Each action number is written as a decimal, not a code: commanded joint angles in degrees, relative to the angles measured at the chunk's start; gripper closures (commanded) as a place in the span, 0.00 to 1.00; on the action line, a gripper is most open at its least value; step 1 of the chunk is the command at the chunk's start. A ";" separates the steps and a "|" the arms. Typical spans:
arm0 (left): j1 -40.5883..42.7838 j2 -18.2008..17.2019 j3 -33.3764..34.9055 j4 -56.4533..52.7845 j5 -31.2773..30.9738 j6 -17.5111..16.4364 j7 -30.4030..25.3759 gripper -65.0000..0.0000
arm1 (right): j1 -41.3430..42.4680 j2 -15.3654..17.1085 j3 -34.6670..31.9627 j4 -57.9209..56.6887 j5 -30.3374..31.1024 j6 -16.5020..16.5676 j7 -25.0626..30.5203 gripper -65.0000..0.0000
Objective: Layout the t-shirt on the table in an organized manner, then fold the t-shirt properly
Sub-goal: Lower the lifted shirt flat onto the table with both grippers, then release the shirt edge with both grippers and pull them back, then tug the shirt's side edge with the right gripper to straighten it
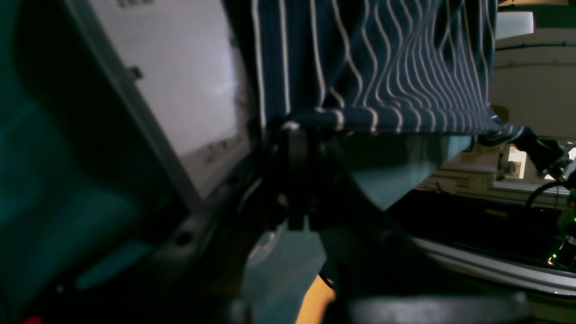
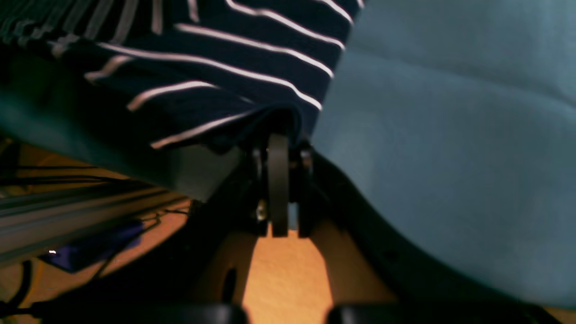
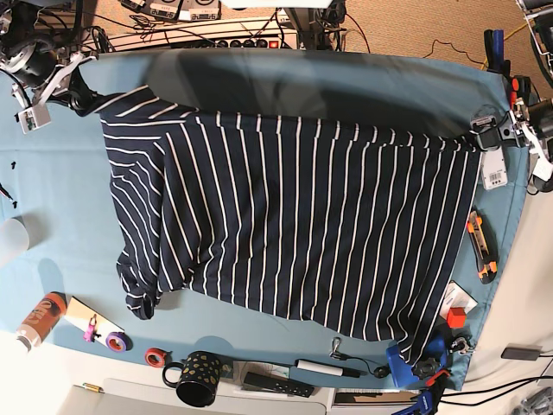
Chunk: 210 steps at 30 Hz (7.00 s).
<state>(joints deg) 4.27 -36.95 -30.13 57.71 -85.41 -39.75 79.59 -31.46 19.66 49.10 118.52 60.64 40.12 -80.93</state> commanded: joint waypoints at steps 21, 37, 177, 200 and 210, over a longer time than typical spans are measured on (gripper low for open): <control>-0.68 -1.79 -0.48 0.72 0.41 -0.25 0.41 1.00 | -0.26 0.94 0.72 0.61 -12.02 -0.12 3.04 1.00; -12.04 -1.75 -0.48 13.35 9.75 2.43 0.41 1.00 | -0.28 0.90 0.72 0.61 -12.02 -0.12 5.20 1.00; 10.01 5.81 -9.38 51.25 29.20 9.92 -14.97 0.50 | 7.06 3.10 8.39 -20.26 -19.37 -2.49 10.49 0.70; 9.99 6.69 -9.38 51.25 29.22 9.94 -16.57 0.50 | 58.64 16.96 -34.40 -66.82 -35.76 -8.94 36.00 0.70; 9.97 12.68 -9.38 51.25 29.20 9.88 -18.45 0.50 | 65.13 13.33 -40.87 -78.12 -41.00 -7.58 40.33 0.74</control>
<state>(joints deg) 14.57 -23.18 -39.07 108.14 -55.13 -29.80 62.70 31.92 31.42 8.08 39.42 19.09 32.58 -42.46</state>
